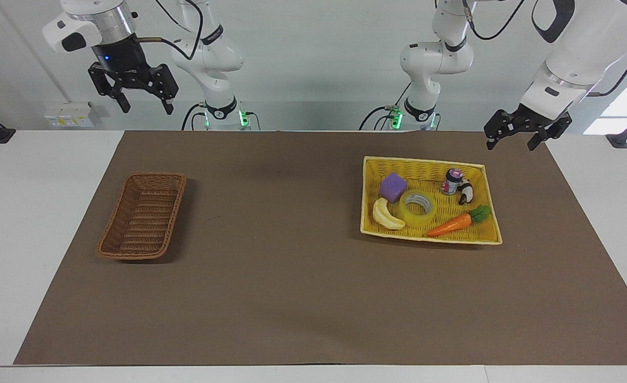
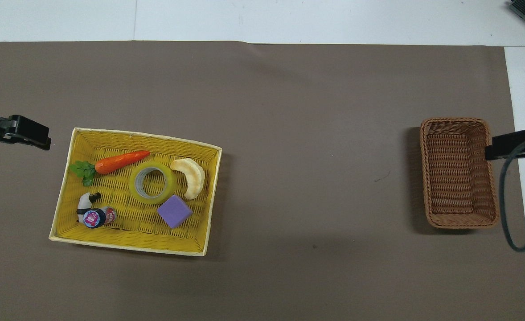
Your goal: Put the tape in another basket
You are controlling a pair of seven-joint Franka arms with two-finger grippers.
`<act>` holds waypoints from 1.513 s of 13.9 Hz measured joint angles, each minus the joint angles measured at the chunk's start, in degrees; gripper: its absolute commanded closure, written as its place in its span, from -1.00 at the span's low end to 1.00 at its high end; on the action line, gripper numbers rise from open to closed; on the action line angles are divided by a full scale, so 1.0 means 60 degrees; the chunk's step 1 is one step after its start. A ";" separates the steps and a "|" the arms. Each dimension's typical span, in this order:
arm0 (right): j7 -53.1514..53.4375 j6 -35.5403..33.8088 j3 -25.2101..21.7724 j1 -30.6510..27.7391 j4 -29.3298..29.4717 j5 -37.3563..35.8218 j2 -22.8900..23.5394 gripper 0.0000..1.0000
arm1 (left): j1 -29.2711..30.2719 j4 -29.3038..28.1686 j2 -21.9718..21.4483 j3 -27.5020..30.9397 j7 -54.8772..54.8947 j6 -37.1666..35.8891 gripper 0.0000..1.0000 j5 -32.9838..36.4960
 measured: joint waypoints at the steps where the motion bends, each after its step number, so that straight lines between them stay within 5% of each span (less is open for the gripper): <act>1: -0.0025 0.0000 0.0000 0.0000 -0.0011 0.0000 -0.0003 -1.00 | 0.0000 0.0000 0.0000 0.0000 0.0000 -0.0017 -1.00 0.0000; 21: -0.0049 -0.0088 -0.0142 0.0001 -0.0108 0.0002 -0.0073 -1.00 | -0.0004 0.0014 -0.0149 -0.0066 0.0069 -0.0066 -1.00 -0.0016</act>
